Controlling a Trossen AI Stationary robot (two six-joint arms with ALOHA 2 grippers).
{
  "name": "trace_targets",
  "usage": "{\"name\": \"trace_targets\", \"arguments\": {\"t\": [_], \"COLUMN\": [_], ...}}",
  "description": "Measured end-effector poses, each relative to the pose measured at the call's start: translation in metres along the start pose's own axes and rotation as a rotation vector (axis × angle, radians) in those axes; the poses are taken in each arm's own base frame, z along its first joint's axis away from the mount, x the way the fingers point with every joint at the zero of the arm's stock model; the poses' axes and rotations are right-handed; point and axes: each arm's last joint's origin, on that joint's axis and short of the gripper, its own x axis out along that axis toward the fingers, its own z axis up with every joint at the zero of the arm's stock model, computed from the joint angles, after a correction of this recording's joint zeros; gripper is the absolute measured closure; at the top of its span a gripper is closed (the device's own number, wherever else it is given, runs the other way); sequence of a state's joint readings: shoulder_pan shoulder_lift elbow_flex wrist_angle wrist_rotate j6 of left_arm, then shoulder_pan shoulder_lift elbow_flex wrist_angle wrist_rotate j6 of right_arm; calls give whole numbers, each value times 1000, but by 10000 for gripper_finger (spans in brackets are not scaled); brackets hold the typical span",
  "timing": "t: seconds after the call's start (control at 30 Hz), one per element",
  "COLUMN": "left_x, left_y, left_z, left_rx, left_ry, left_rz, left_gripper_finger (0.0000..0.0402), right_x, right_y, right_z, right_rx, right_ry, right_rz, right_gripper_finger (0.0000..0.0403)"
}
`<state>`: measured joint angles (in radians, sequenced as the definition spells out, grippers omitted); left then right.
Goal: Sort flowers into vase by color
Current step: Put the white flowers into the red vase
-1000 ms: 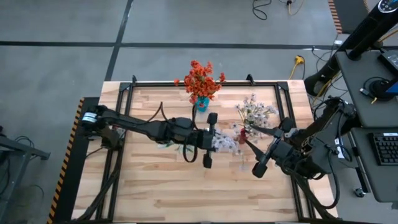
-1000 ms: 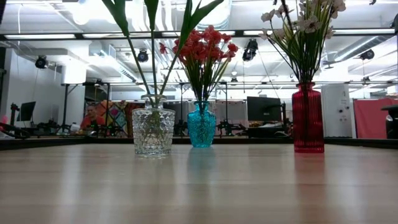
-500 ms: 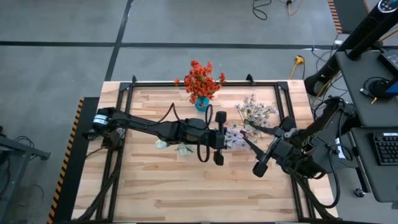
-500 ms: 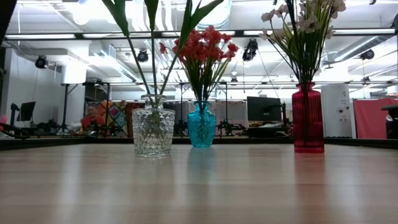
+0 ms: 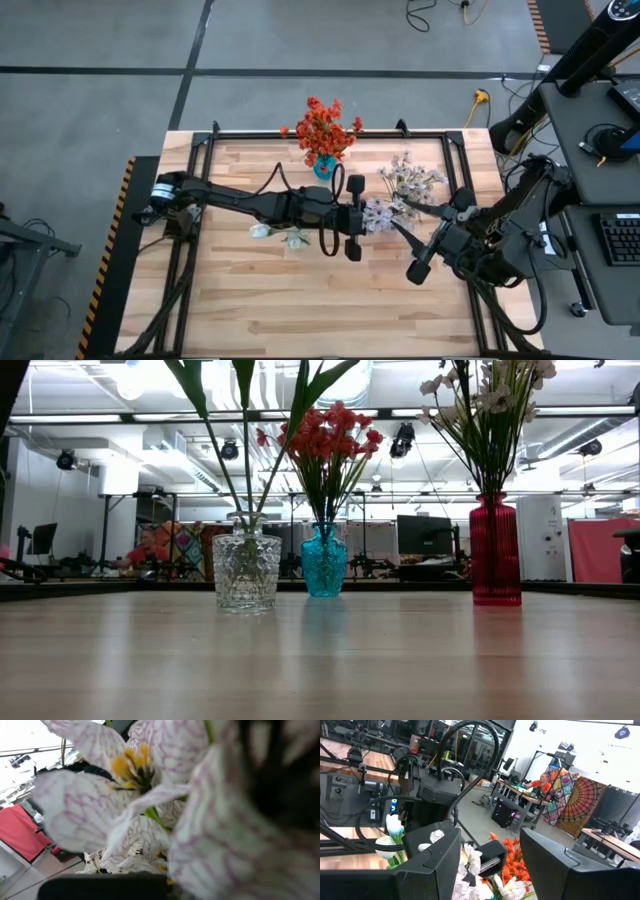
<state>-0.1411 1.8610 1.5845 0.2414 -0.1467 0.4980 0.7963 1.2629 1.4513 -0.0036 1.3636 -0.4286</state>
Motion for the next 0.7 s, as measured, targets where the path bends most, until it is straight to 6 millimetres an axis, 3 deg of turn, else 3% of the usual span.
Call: {"name": "trace_targets", "arguments": {"t": [0.7], "left_x": [2], "left_y": [11], "left_z": [-9], "left_rx": [-104], "left_ry": [-7], "left_rz": [-26], "left_gripper_finger": [401], "right_x": [0], "right_y": [1], "right_z": [-2], "right_rx": [-54], "right_ry": [5], "right_rz": [2], "right_gripper_finger": [206]}}
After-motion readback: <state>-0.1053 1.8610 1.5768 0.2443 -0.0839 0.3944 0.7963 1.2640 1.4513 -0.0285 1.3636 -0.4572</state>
